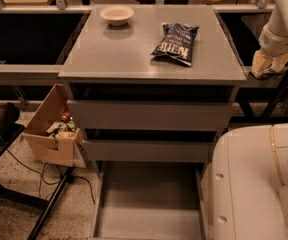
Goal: Place rxbar chocolate into bottom drawer
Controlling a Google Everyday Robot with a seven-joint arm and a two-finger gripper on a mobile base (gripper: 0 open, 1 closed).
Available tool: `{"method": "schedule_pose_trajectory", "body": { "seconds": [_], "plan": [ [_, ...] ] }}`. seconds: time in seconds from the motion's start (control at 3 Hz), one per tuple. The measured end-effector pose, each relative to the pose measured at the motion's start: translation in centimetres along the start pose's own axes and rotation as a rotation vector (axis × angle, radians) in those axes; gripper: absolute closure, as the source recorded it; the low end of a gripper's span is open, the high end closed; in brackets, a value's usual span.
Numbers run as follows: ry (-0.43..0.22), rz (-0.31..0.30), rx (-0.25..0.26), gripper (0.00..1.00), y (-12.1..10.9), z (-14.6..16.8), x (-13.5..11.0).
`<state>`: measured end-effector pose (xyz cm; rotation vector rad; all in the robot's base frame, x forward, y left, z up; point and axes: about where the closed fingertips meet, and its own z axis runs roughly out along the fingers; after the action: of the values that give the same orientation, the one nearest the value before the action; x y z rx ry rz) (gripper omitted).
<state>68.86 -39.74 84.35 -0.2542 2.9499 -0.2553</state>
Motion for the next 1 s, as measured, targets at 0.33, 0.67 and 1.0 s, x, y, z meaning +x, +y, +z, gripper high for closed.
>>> {"method": "schedule_pose_trajectory", "body": {
  "seconds": [0.33, 0.67, 1.0],
  "plan": [
    [-0.001, 0.000, 0.000, 1.00, 0.0, 0.0, 0.0],
    [0.051, 0.019, -0.024, 1.00, -1.0, 3.0, 1.7],
    [0.252, 0.013, 0.096, 1.00, -7.2, 8.7, 8.7]
  ]
}}
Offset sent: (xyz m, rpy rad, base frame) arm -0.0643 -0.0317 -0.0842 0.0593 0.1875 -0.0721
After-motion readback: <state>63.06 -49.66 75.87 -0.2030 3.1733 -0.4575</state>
